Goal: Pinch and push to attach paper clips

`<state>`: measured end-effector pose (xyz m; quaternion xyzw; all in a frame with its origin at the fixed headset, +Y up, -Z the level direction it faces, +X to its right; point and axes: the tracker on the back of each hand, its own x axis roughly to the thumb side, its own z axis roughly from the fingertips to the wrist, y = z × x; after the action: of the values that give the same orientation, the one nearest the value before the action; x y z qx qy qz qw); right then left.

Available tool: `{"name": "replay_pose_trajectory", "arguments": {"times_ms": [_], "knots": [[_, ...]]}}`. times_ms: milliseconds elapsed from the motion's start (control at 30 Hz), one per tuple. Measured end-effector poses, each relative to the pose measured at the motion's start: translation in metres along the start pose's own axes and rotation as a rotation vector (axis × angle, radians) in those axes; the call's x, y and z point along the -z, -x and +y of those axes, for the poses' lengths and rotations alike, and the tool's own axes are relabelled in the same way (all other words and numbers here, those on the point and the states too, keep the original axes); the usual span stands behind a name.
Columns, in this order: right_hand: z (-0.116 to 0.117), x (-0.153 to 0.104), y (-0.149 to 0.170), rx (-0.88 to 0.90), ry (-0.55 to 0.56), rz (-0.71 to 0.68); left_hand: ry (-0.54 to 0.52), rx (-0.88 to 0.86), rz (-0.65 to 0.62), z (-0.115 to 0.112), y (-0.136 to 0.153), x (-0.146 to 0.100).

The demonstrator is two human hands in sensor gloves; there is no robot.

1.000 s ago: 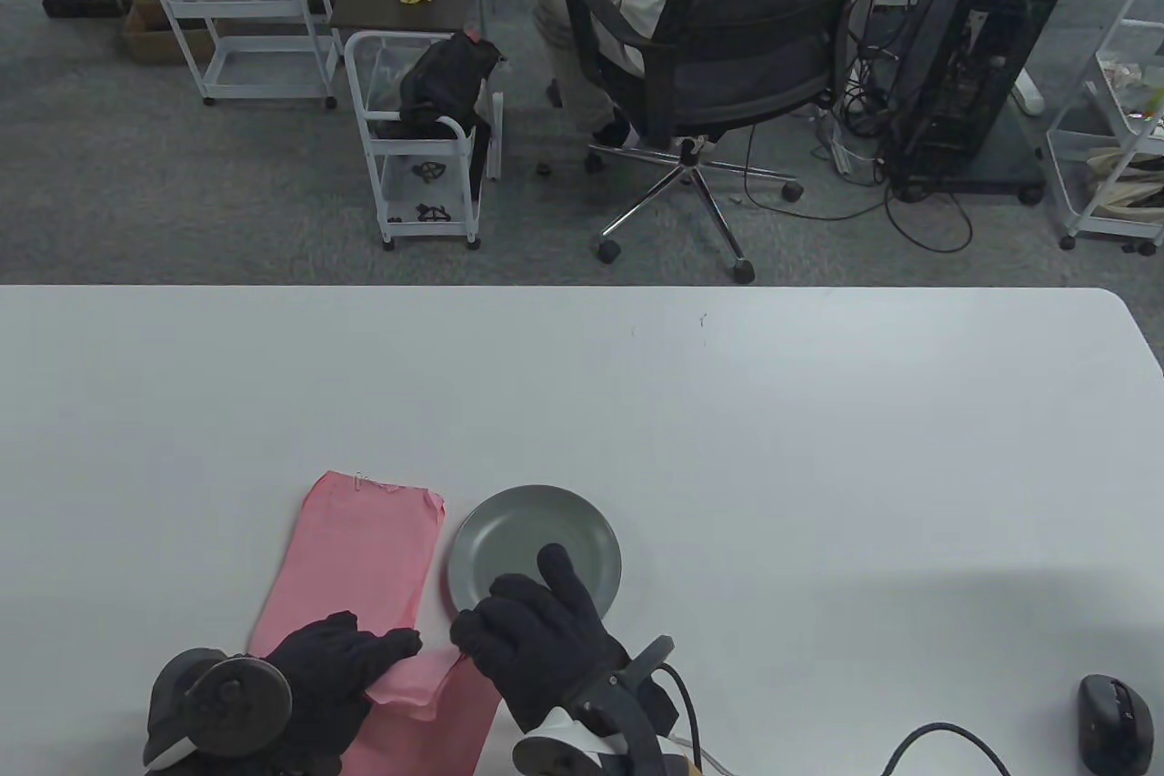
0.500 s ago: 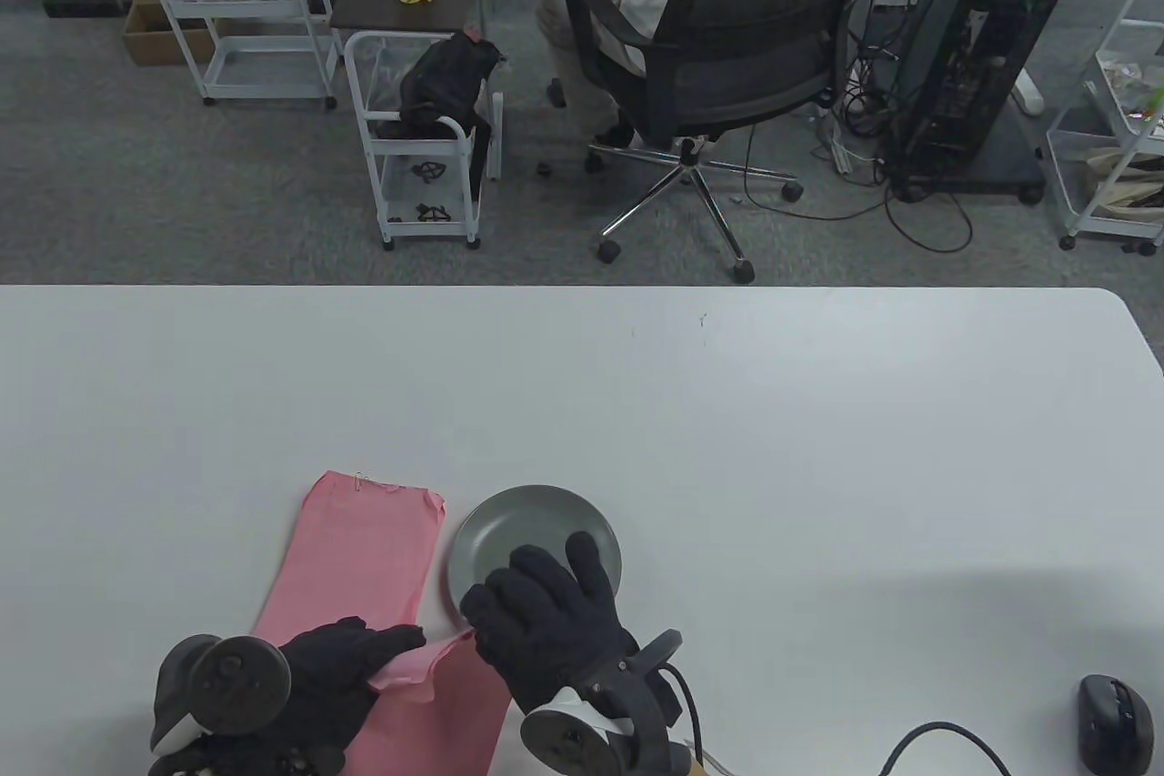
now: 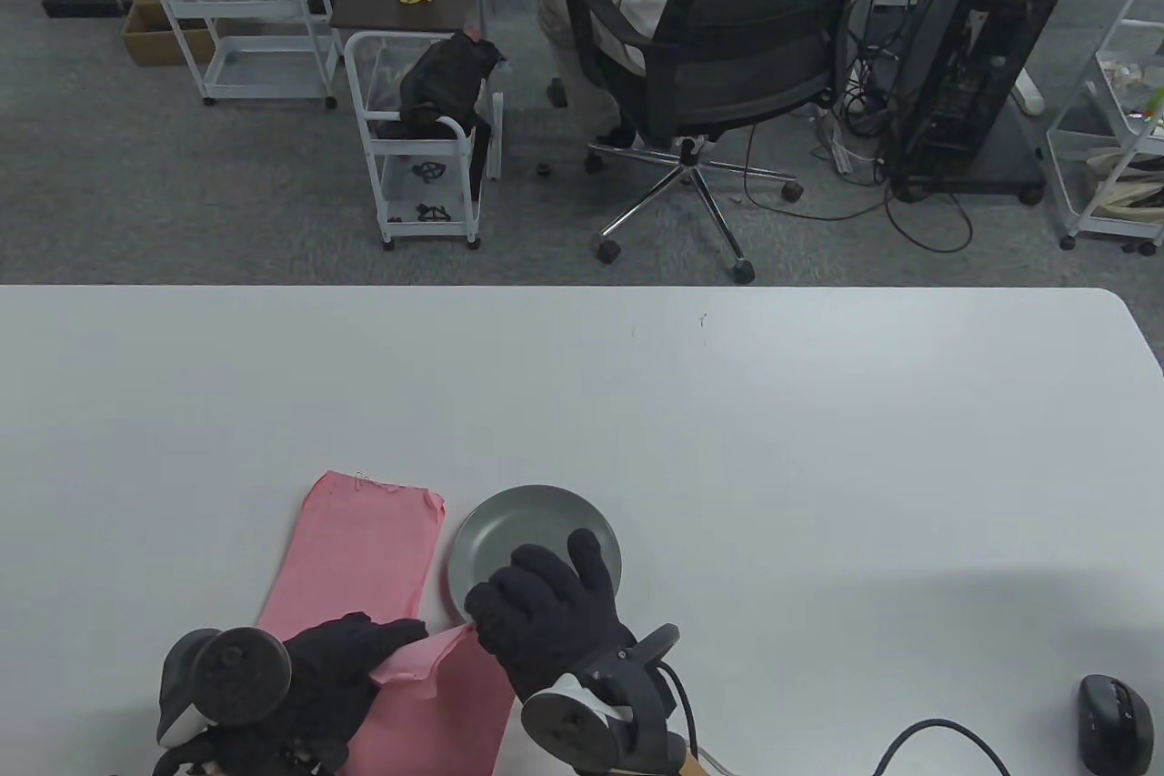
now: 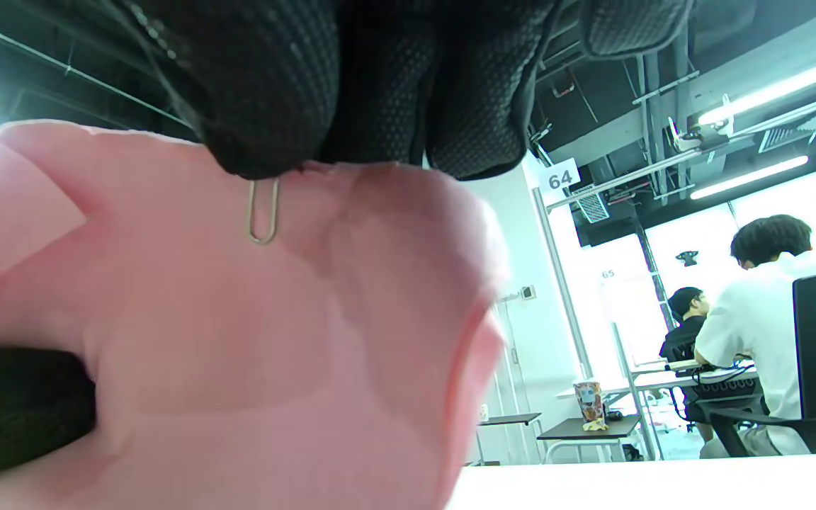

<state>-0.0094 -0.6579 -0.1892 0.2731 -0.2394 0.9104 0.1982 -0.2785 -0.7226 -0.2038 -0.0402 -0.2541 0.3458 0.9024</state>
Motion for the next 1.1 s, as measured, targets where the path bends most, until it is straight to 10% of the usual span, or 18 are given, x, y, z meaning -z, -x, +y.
{"name": "replay_pose_trajectory", "arguments": {"times_ms": [433,633,867,1100], "knots": [[0.024,0.000,0.023,0.084,-0.187,0.211,-0.045,-0.042,0.077,0.003,0.017,0.002],[0.053,-0.005,0.042,0.385,-0.378,0.348,-0.055,-0.253,0.094,0.006,0.032,0.000],[0.073,-0.009,0.057,0.833,-0.392,0.459,-0.016,-0.432,0.083,0.008,0.038,0.001],[0.066,-0.011,0.062,0.797,-0.347,0.492,0.030,-0.380,0.228,0.007,0.047,-0.003]]}}
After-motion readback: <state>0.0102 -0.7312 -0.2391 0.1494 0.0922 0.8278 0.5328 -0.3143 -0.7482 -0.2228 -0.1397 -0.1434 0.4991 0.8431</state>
